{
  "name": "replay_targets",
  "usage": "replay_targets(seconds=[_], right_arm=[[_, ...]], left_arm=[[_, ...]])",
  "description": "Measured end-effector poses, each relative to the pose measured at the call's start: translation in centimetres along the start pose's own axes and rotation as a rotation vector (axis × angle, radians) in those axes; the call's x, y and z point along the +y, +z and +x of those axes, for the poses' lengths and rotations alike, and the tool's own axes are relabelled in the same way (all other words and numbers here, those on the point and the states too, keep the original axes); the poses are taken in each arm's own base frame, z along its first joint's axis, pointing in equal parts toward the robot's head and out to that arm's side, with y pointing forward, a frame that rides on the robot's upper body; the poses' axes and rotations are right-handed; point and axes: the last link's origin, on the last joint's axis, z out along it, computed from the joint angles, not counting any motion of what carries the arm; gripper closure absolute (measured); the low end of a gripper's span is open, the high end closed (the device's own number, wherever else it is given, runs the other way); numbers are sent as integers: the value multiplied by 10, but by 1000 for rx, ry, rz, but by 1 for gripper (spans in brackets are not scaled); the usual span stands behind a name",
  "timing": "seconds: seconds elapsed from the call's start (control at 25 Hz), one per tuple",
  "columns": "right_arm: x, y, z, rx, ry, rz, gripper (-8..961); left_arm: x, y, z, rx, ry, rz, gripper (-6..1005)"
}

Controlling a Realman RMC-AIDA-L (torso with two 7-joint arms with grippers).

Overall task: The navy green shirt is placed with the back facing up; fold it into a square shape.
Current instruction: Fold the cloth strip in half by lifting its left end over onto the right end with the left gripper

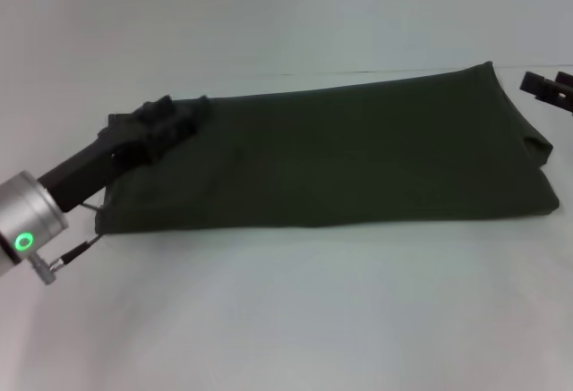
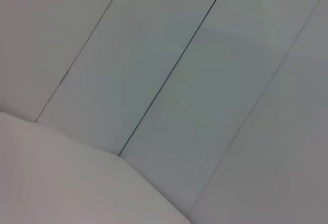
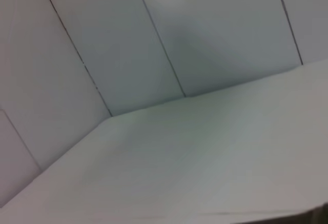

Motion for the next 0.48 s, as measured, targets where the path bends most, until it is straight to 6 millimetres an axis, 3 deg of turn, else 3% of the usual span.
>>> replay_targets(seconds=[0.2,0.48], right_arm=[[-2,-15,5,33,60,-32,119],[-2,-20,5,84,82,-48,121]], left_arm=[[-2,-18,-10,-8,-38,17,76],[-3,-35,-26,-60,-168,38,77]])
